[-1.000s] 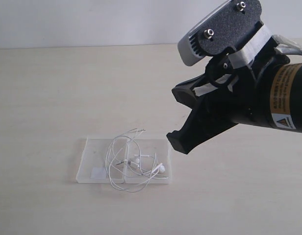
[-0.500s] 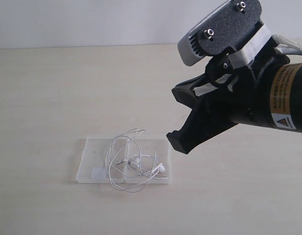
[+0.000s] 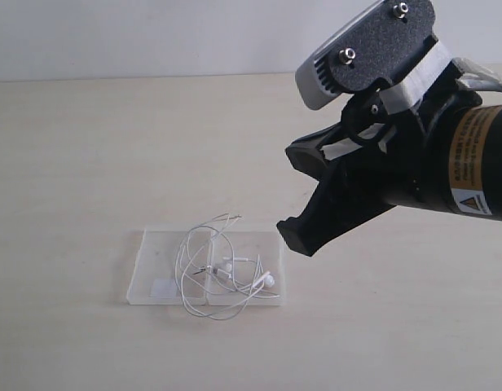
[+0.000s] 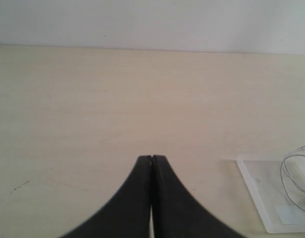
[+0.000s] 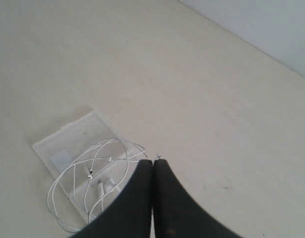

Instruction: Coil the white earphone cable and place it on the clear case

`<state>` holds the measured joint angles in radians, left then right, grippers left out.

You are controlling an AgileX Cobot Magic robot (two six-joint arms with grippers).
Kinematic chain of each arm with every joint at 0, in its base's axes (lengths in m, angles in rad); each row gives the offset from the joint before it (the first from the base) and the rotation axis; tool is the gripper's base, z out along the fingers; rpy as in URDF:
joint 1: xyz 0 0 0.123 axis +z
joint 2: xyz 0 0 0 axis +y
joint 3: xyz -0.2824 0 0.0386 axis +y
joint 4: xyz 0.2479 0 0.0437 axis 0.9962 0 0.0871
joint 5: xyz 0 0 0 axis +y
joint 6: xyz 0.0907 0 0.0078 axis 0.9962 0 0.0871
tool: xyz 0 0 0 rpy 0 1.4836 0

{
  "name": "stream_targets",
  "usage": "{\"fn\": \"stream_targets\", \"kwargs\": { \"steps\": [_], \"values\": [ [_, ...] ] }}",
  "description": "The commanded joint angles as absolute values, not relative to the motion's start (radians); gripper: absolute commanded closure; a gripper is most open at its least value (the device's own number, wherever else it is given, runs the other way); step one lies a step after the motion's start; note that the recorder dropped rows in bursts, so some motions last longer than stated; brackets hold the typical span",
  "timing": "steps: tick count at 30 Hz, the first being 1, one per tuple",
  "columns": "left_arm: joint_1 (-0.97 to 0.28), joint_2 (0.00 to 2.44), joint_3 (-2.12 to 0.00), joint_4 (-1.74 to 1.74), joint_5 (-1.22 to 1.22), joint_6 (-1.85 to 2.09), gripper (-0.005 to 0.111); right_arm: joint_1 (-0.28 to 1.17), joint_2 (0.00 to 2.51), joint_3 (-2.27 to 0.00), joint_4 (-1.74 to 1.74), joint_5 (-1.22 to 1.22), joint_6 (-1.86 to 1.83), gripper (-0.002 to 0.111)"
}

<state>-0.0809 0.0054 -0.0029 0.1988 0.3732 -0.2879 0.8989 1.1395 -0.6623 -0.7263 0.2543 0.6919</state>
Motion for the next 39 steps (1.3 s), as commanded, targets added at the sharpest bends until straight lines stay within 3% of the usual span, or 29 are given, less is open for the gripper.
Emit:
{"fn": "stream_targets", "kwargs": {
  "steps": [1,5,15,22,31,39],
  "values": [
    [-0.081,0.000,0.000,0.199,0.362,-0.292,0.107,0.892,1.130,-0.660,-0.733,0.234,0.691,0.108],
    [-0.081,0.000,0.000,0.199,0.362,-0.292,0.107,0.847,1.063,-0.642,-0.731,0.227,0.691,0.108],
    [-0.081,0.000,0.000,0.199,0.362,-0.292,0.107,0.404,0.524,-0.380,-0.731,0.121,0.798,0.108],
    [-0.081,0.000,0.000,0.199,0.362,-0.292,0.107,0.207,0.215,-0.223,-0.731,0.177,0.796,0.108],
    [-0.081,0.000,0.000,0.199,0.362,-0.292,0.107,0.128,0.061,-0.117,-0.740,0.371,0.788,0.108],
    [-0.081,0.000,0.000,0.199,0.362,-0.292,0.107,0.104,0.000,-0.039,-0.738,0.399,0.788,0.108]
  ]
}}
